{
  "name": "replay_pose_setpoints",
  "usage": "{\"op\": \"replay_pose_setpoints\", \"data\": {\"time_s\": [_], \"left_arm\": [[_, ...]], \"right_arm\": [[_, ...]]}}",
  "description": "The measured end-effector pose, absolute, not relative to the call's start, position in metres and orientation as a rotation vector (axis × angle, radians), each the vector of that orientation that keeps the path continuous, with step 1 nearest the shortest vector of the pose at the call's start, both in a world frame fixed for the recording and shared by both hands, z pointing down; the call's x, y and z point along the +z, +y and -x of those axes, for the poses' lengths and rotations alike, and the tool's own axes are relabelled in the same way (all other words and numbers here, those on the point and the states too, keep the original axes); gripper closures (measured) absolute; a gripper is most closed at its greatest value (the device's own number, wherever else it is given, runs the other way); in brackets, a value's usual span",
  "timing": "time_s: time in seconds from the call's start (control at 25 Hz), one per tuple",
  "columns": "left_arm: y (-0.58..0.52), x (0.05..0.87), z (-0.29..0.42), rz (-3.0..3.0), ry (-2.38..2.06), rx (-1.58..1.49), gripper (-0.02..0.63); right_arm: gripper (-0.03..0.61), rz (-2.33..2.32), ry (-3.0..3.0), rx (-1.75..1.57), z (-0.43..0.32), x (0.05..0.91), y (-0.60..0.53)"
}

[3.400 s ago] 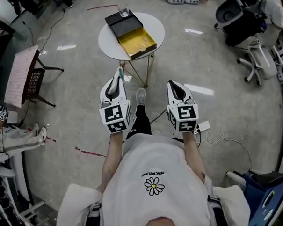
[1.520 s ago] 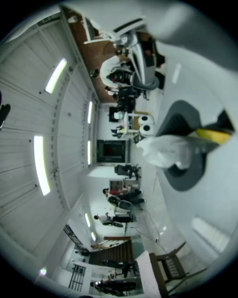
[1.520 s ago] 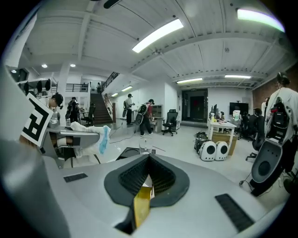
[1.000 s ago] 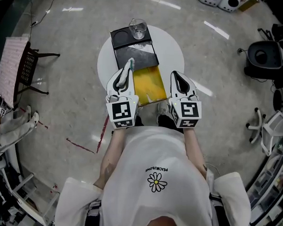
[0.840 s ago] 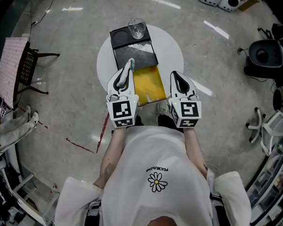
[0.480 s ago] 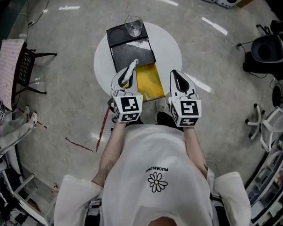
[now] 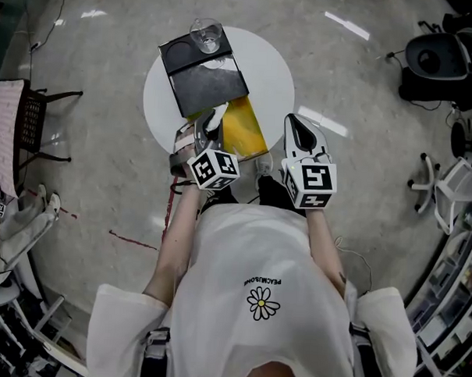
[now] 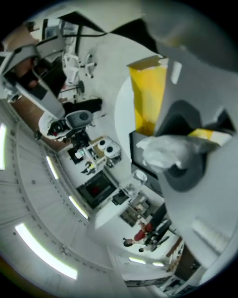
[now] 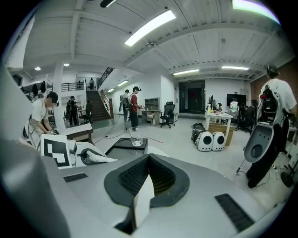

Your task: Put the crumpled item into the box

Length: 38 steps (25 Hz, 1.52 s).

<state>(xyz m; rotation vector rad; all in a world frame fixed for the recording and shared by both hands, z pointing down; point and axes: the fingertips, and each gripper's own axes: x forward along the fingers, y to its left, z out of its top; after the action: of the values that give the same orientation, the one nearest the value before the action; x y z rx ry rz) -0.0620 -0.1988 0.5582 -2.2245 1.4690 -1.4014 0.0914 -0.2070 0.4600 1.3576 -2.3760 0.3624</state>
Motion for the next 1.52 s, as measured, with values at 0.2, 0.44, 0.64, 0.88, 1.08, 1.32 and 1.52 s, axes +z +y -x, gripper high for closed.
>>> {"op": "replay_pose_setpoints", "data": {"time_s": [0.2,0.44,0.64,0.88,1.08,1.32,1.52], "left_arm": [[-0.197,0.586,0.052,2.122,1.186,-1.545,0.561],[-0.198,0.620,0.043,1.990,0.942,-1.677,0.561],[-0.185,0.652,0.042,2.035,0.805,-1.760,0.560],[-0.179,0.666,0.037,2.144,0.767,-1.784,0.544],[-0.168,0.674,0.026,2.343,0.723,-1.858,0.440],[-0.161,0.672,0.019,2.487,0.691,-1.875,0.377],[-0.153,0.673,0.015,2.574,0.673,-1.881,0.316]], "right_arm": [[0.578,-1.392,-2.344,0.398,-0.100,0.466,-0.203],[0.578,-1.404,-2.323,0.432,-0.106,0.474,-0.200],[0.578,-1.414,-2.301,0.467,-0.108,0.479,-0.195],[0.578,-1.423,-2.278,0.503,-0.111,0.488,-0.190],[0.578,-1.430,-2.279,0.518,-0.109,0.488,-0.190],[0.578,-1.410,-2.293,0.512,-0.103,0.487,-0.189],[0.578,-1.411,-2.295,0.513,-0.101,0.486,-0.190]]}}
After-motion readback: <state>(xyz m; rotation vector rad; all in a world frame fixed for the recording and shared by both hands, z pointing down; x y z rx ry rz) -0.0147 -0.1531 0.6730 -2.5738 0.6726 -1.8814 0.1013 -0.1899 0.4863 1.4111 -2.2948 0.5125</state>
